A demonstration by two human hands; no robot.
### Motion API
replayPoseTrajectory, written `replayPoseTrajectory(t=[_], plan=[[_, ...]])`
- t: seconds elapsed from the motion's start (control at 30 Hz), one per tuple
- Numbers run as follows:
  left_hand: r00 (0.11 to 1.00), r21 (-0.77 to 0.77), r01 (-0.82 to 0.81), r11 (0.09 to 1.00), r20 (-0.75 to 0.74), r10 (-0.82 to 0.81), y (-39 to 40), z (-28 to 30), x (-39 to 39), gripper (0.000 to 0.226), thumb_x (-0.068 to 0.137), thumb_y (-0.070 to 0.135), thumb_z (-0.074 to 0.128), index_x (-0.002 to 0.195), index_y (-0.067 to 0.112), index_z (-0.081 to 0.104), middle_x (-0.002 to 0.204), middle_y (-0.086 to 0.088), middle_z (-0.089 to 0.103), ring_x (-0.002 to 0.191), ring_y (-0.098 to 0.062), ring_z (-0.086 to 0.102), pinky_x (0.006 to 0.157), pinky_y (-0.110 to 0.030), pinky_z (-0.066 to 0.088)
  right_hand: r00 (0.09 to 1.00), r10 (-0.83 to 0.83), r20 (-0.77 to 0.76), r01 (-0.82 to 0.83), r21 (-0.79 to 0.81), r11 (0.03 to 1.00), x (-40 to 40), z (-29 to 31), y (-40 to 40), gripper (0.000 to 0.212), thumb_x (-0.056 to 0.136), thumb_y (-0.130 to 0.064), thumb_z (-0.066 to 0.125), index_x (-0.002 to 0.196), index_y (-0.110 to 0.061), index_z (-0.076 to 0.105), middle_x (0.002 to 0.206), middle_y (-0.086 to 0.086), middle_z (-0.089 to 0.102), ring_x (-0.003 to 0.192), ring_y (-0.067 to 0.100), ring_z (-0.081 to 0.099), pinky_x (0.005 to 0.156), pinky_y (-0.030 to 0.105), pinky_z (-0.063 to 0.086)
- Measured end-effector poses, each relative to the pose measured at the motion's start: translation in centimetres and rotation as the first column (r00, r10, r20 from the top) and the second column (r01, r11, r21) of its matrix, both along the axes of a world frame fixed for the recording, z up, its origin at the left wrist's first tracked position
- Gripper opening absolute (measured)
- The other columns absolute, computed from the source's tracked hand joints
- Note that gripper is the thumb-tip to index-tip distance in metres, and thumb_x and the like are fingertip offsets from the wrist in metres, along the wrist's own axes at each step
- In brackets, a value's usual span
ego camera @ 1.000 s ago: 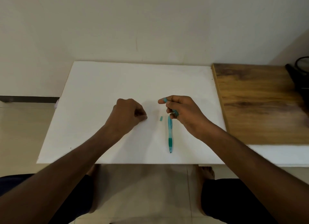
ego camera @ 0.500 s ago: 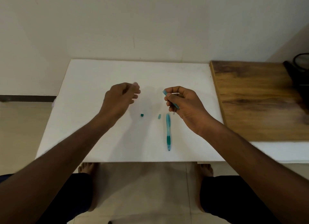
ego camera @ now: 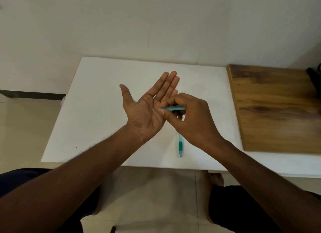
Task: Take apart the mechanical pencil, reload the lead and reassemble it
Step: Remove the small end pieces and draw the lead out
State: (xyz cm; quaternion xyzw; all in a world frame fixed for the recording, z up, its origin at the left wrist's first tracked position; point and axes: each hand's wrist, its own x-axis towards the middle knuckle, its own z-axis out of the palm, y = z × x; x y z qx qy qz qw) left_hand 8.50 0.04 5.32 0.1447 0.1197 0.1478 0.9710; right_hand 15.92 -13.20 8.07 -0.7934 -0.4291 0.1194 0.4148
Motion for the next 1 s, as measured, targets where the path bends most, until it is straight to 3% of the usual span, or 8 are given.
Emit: replayPoseTrajectory(t=[0.23,0.5,0.9,1.0], plan=[[0.996,-0.054,0.042,0.998,0.075,-0.038,-0.2,0.0,0.0,0.122,0.09,0.096,0.018,0.164,0.001,0.038,0.17,-0.017,0.042,0.162,-0.031,0.035,0.129,-0.042,0.032,0.99,0.098,0.106,-0.095,-0.033,0.995,0.7,0.8,-0.1,0.016,0.094,-0.025,0.081,0.105,-0.013,0.082,0.092,-0.002,0.077,0.071,0.007,0.063,0.071,0.018,0.053],[0.993,-0.03,0.074,0.997,0.096,-0.07,-0.5,-0.7,0.1,0.119,0.091,0.095,0.019,0.158,0.0,0.044,0.162,-0.018,0.047,0.149,-0.028,0.048,0.121,-0.044,0.046,0.967,0.168,0.193,-0.161,-0.053,0.986,1.6,1.1,-0.6,0.017,0.093,-0.026,0.082,0.106,-0.016,0.081,0.091,-0.014,0.069,0.071,-0.001,0.06,0.072,0.015,0.052],[0.994,0.008,0.071,0.997,0.087,-0.072,-0.1,-0.7,0.2,0.119,0.092,0.093,0.015,0.166,0.002,0.033,0.169,-0.018,0.043,0.156,-0.031,0.04,0.126,-0.045,0.035,0.973,0.102,0.208,-0.091,-0.06,0.994,2.4,-0.2,-1.1,0.021,0.091,-0.031,0.083,0.103,-0.014,0.08,0.09,-0.017,0.068,0.074,-0.011,0.059,0.082,0.0,0.047],[0.994,-0.001,0.074,0.997,0.084,-0.074,0.0,-0.8,0.3,0.119,0.092,0.093,0.016,0.165,0.001,0.036,0.168,-0.019,0.045,0.158,-0.031,0.04,0.128,-0.045,0.032,0.983,0.09,0.161,-0.086,-0.036,0.996,2.4,-0.6,-1.2,0.017,0.091,-0.036,0.081,0.102,-0.022,0.079,0.09,-0.029,0.066,0.077,-0.015,0.064,0.08,-0.002,0.045]])
